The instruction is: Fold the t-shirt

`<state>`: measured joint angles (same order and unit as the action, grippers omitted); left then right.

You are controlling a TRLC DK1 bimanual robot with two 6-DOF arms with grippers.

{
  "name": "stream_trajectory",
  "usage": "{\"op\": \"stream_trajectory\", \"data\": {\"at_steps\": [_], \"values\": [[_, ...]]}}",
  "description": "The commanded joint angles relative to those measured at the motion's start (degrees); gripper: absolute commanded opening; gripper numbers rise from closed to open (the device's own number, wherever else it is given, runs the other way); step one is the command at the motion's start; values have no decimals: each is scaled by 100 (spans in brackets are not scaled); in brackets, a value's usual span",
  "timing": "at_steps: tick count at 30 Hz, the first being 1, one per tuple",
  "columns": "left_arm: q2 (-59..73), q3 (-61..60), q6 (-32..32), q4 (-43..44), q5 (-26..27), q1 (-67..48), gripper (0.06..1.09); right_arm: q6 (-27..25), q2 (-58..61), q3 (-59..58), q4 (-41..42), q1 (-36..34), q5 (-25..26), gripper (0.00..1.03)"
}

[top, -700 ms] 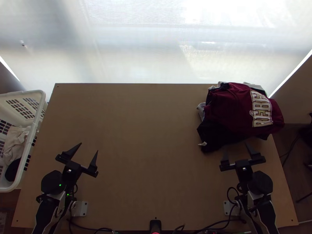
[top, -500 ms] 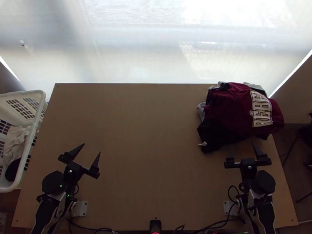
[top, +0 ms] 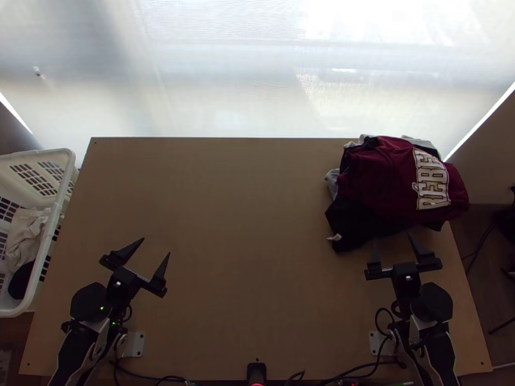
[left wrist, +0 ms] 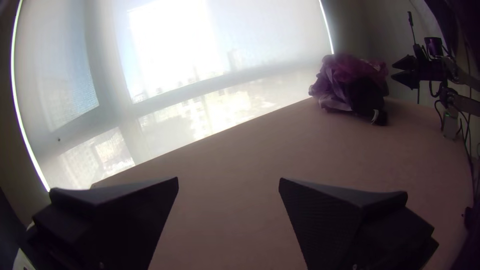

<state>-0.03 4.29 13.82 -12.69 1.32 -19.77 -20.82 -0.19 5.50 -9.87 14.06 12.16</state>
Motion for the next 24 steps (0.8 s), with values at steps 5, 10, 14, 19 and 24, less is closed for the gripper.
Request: {"op": "stream_trajectory", "data": {"at_steps": [5, 10, 14, 19, 24], "values": [[-6, 1, -82, 3, 8, -115, 104, -54, 10, -14, -112, 70, 14, 98], [3, 1, -108, 21, 8, -194, 104, 69, 71, -22, -147, 167, 5, 98], [-6, 1, -99, 21, 8, -291, 104, 359, 432, -22, -156, 615, 5, 98], [-6, 1, 402, 30, 0, -62, 104, 350, 476, -22, -147, 615, 5, 98], [47, 36, 419, 952, 17, 527, 103, 263, 704, 4, 468, 536, 172, 98]]}}
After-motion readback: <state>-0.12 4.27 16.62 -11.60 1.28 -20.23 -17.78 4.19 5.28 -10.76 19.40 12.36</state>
